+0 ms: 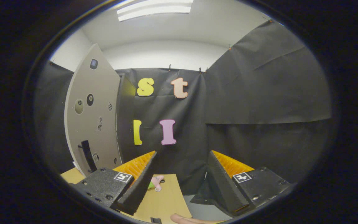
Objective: Open the shoe cabinet door, grab the shoes and put them into the shoe cabinet, then close the shoe cabinet door.
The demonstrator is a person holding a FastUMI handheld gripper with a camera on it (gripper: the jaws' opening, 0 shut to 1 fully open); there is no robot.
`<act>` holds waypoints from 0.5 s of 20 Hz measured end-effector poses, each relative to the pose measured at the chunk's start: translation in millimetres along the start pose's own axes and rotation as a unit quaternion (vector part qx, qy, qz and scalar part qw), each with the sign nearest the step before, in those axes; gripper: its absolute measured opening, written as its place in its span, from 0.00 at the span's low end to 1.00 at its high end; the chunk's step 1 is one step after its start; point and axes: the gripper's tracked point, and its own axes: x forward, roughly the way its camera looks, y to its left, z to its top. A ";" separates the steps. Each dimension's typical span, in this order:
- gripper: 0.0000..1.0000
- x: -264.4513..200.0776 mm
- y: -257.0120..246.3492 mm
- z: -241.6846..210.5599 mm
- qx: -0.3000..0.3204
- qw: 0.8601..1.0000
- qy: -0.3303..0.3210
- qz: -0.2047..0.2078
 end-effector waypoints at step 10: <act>1.00 36.2 99.4 -34.7 -0.043 0.995 0.043 0.075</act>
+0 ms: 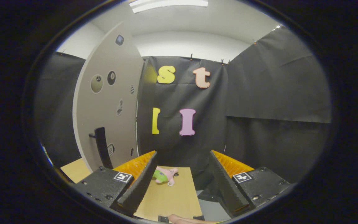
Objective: Open the shoe cabinet door, grab the shoes and put them into the shoe cabinet, then close the shoe cabinet door.
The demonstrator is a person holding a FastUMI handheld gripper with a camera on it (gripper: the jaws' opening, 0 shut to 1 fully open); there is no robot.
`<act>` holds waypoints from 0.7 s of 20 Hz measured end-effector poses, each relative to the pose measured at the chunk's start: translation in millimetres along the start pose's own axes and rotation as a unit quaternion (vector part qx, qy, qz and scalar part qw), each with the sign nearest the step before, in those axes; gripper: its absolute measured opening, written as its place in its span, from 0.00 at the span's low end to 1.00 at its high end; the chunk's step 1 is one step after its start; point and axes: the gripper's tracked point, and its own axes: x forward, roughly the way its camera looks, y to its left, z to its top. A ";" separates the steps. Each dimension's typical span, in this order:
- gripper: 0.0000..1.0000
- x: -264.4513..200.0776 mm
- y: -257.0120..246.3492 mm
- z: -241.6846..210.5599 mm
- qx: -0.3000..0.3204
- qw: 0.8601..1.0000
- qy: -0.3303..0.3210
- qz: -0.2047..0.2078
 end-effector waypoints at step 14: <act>0.94 27.2 128.4 -21.7 0.033 0.992 0.034 0.118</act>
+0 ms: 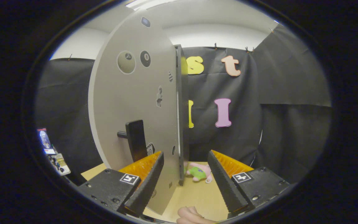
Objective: Open the shoe cabinet door, grab the shoes and put them into the shoe cabinet, then close the shoe cabinet door.
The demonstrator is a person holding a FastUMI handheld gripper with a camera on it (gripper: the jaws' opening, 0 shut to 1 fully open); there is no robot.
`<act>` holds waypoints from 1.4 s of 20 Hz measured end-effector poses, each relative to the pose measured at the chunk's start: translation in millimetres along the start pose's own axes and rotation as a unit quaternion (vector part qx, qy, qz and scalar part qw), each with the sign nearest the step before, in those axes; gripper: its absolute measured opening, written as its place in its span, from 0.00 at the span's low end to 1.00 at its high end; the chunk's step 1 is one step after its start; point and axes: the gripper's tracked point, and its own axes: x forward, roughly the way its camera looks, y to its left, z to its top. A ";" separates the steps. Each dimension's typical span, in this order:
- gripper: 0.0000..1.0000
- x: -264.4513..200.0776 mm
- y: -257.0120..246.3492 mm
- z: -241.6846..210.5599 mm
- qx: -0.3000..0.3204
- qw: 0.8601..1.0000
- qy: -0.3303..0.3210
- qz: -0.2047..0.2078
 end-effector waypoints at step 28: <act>0.95 92.8 206.3 -14.1 -0.010 0.999 -0.021 0.029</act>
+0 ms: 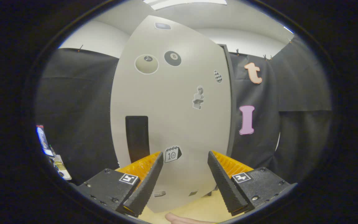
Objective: Open the shoe cabinet door, grab the shoes and put them into the shoe cabinet, then close the shoe cabinet door.
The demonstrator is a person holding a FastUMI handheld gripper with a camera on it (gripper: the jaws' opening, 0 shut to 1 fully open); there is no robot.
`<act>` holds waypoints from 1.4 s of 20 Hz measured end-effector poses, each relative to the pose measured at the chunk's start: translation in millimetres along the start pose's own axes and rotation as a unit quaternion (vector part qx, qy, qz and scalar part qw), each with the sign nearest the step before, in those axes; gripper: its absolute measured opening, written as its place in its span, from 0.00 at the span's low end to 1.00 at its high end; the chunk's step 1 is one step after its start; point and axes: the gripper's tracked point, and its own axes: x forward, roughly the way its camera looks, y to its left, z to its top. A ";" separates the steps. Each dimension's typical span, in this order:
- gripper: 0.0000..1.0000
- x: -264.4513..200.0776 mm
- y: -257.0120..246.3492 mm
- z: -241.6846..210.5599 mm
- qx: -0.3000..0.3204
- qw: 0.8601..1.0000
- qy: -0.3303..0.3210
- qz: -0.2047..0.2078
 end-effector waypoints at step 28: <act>0.99 -171.8 51.1 -57.0 0.045 0.994 -0.058 -0.077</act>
